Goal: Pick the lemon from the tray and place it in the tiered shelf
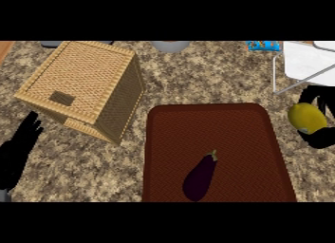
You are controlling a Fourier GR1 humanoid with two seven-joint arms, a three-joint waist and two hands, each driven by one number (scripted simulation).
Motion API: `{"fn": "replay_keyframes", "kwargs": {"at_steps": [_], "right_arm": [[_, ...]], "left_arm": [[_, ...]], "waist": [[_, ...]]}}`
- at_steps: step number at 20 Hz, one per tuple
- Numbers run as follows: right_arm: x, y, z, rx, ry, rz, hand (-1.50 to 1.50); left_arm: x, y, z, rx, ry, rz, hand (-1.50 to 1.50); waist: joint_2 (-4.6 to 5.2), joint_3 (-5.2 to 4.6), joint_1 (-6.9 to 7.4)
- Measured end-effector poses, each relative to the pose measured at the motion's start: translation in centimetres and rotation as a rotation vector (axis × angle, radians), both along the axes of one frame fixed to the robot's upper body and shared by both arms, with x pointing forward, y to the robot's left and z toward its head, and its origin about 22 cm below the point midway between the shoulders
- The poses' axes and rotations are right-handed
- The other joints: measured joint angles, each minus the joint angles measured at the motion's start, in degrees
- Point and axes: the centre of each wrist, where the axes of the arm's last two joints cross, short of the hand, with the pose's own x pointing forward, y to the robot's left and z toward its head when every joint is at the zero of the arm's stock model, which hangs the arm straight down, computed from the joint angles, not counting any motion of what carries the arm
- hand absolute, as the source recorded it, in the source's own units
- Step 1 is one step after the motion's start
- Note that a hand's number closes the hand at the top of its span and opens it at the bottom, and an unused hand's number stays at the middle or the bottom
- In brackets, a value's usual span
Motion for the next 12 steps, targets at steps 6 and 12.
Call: {"fn": "replay_keyframes", "kwargs": {"at_steps": [6,12], "right_arm": [[-2.4,-3.2,5.2,0.199,-0.053,-0.022,1.50],[-5.2,-5.3,10.5,0.387,-0.141,-0.056,1.50]], "left_arm": [[-0.5,0.0,0.0,-0.003,-0.001,0.009,0.00],[0.0,-0.5,-0.1,-0.005,0.003,0.013,0.00]], "waist": [[-0.20,-0.03,-0.40],[-0.22,-0.05,-0.58]]}}
